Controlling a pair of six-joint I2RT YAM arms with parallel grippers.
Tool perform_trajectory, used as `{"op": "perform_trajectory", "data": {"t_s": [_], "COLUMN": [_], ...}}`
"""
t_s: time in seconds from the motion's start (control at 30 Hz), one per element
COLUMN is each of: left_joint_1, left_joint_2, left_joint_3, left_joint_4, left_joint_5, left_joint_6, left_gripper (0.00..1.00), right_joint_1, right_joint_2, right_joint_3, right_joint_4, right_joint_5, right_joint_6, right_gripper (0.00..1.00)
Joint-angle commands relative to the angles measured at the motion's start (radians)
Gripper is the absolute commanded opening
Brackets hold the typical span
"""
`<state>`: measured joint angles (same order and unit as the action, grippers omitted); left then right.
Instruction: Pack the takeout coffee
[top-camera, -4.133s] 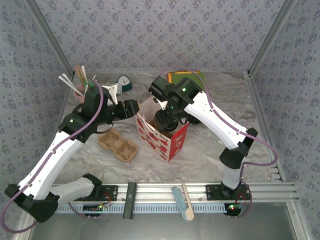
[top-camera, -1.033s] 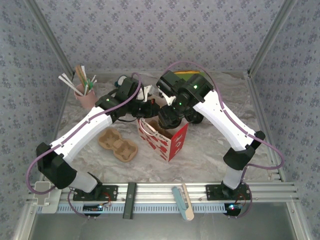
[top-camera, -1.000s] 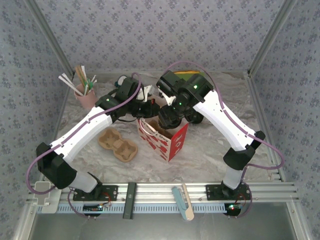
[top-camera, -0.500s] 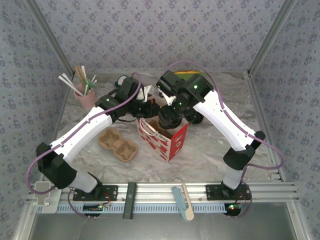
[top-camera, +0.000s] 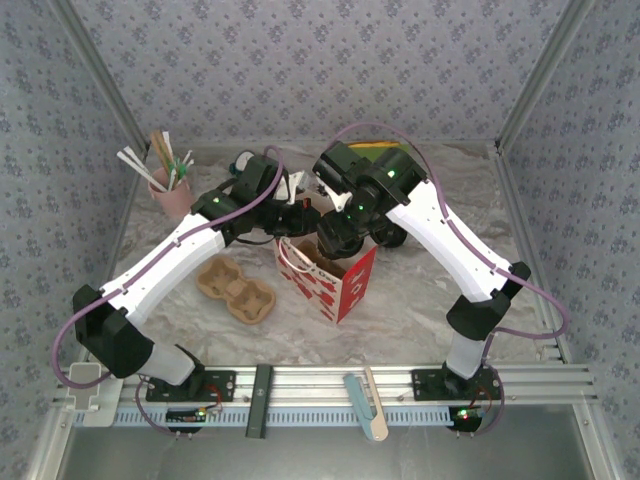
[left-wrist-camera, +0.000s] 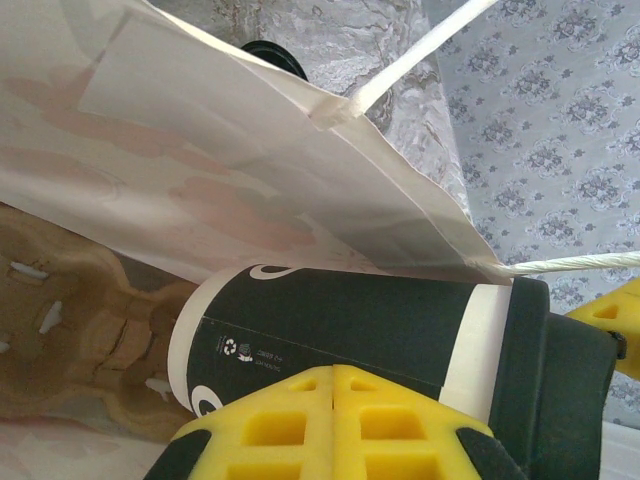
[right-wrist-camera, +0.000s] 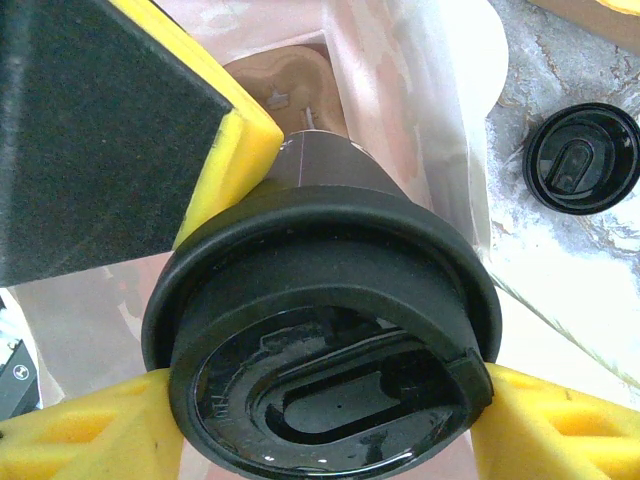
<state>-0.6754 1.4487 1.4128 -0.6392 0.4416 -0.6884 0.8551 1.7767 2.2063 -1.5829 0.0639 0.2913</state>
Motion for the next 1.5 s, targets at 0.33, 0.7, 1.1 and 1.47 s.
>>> {"op": "perform_trajectory", "data": {"t_s": [0.33,0.7,1.1,1.47], "left_joint_1": [-0.014,-0.014,0.003,0.065], "left_joint_2": [-0.004,-0.007,-0.025,-0.094], "left_joint_3": [0.011,-0.002,0.032,0.046], "left_joint_4": [-0.022,-0.020,-0.034,-0.019], "left_joint_5": [0.023,0.020,-0.032,-0.085], "left_joint_6": [0.014,0.011,0.019,-0.005], "left_gripper": [0.00,0.00,0.04,0.17], "right_joint_1": [-0.005,-0.004,-0.002,0.014], "right_joint_2": [0.009,0.004,0.004,-0.007], "right_joint_3": [0.038,0.045,0.024,-0.003], "right_joint_4": [0.014,0.014,0.012,0.000], "right_joint_5": [-0.003,0.005,-0.002,0.007], "right_joint_6": [0.006,0.009,0.011,0.013], "right_gripper": [0.69,0.69,0.69,0.69]}}
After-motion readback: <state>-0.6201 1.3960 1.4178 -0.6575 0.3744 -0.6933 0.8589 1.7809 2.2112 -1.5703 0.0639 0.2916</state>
